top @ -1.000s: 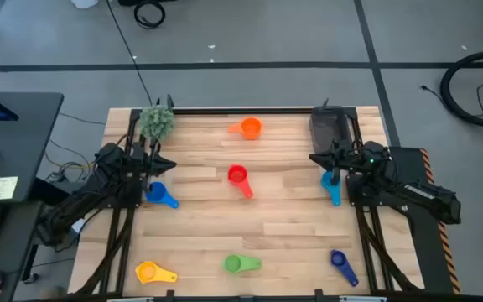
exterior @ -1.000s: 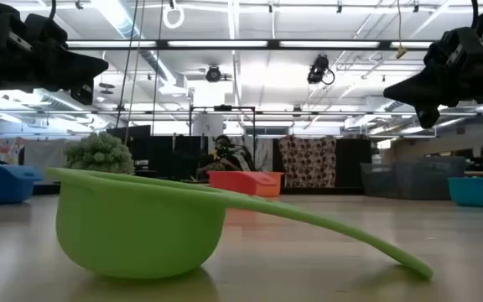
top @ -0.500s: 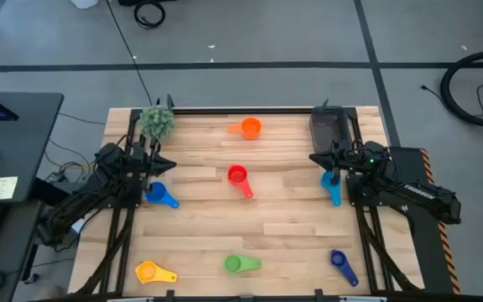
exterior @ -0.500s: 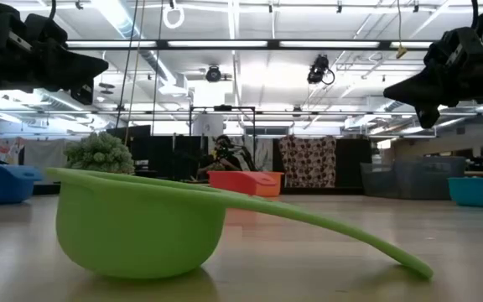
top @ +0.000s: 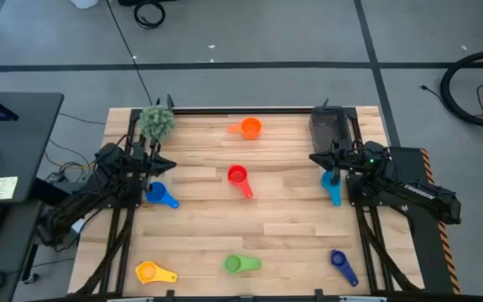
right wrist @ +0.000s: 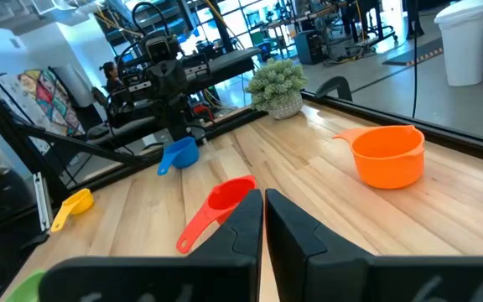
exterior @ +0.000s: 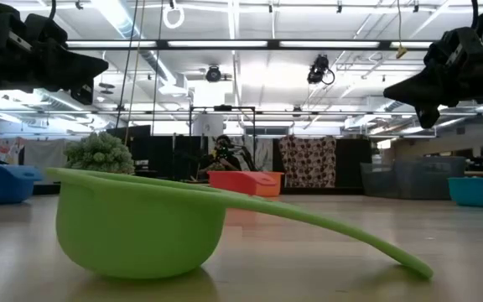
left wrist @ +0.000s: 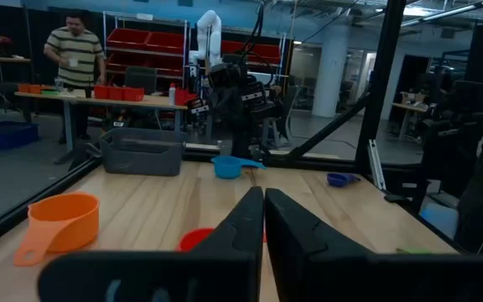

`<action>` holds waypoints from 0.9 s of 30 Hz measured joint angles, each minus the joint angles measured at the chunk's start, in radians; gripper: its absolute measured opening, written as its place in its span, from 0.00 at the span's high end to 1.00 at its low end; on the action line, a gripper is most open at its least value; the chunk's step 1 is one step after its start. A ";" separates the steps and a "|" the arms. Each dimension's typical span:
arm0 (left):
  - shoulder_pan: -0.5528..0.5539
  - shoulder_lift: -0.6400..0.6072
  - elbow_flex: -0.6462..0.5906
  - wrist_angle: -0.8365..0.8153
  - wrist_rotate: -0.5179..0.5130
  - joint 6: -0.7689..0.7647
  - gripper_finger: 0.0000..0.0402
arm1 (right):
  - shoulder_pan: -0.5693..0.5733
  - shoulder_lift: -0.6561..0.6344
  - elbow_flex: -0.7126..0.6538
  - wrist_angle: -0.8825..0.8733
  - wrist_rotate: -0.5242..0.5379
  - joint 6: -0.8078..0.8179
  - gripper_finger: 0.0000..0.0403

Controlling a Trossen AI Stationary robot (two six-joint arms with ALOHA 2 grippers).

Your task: Nest measuring cups in basket

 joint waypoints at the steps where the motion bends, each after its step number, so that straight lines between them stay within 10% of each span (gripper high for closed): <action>1: 0.000 0.000 0.000 0.000 0.000 0.000 0.95 | 0.000 0.000 0.000 0.000 0.000 0.000 0.94; 27: 0.000 0.000 0.000 0.001 0.002 -0.168 0.95 | 0.000 0.000 0.000 0.000 0.000 0.000 0.94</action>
